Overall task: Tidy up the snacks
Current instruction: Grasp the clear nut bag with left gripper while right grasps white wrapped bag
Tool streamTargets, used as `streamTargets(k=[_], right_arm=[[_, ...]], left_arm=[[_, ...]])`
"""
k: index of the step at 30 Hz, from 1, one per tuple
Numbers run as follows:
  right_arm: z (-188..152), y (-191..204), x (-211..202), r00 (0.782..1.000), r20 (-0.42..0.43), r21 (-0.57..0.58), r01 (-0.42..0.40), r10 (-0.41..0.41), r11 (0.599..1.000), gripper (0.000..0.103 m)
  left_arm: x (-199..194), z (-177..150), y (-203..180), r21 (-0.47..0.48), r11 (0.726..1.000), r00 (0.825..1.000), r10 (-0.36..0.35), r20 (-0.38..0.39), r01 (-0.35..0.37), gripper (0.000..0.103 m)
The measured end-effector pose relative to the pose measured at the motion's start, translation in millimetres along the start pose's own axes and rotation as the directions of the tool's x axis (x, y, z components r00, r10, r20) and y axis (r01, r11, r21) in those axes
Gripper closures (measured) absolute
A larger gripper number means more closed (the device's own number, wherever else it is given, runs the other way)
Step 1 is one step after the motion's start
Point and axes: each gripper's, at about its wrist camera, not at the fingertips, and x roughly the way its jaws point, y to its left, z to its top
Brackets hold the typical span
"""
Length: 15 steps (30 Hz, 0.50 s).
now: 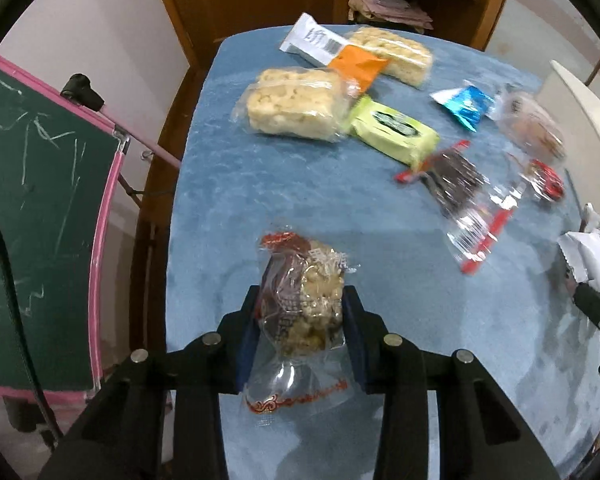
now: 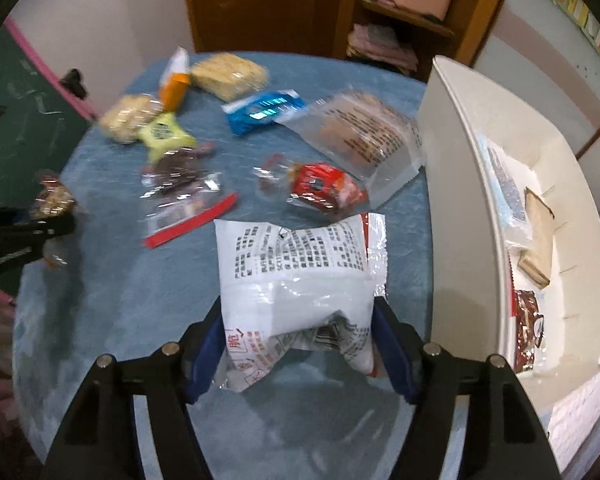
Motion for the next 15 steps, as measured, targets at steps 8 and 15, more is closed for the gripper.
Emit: streamTargets(k=[8,15], right_arm=[[-36,-2,-68,0.989,0.118,-0.043,-0.084,0.089,0.996,0.034],[-55,-32,-113,0.969,0.207,-0.006,-0.139,0.137,0.990,0.034]], left_arm=[[-72,-40,-32,0.062,0.998,0.996,-0.038,0.082,0.033,0.066],[-137,-51,-82,0.116,0.991,0.984,-0.086,0.154,0.069,0.066]])
